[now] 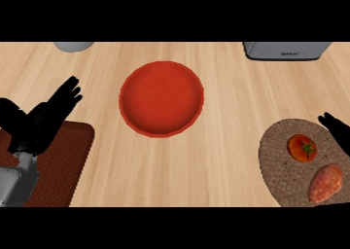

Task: Pick the tomato from the placemat and place it in the bowl

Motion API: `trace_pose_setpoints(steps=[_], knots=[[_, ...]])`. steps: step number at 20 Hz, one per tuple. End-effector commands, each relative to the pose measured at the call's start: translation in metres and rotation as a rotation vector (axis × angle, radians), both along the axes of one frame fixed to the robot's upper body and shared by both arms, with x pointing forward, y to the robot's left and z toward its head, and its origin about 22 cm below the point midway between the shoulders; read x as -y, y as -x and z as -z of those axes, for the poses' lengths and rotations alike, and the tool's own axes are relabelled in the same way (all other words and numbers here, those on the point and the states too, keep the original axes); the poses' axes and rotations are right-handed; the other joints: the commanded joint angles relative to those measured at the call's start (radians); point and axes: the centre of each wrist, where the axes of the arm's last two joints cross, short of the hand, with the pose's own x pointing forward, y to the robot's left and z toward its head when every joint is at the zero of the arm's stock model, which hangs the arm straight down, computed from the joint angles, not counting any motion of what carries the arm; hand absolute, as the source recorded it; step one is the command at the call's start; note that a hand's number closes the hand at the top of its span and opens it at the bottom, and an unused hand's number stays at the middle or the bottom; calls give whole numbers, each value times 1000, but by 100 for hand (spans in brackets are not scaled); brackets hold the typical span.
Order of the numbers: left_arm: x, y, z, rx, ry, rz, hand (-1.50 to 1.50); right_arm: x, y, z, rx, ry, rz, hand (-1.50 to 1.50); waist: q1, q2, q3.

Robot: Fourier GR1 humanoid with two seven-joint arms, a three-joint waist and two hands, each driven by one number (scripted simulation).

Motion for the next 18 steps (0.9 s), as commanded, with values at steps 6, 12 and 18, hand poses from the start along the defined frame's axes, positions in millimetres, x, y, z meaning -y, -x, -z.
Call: trace_pose_setpoints(steps=[6, 12, 18], knots=[[11, -4, 1, 4, -4, -4, 0, -4, -10, 10, -104, 69, 35, -150, -6, 0, 1], [16, -3, 4, 1, 10, -15, 0, -13, -25, 31, -127, 118, 69, -150, -3, 0, 1], [-8, 12, 11, -8, 5, -11, 0, 12, -35, 23, -154, 119, 86, -150, -3, 0, 1]])
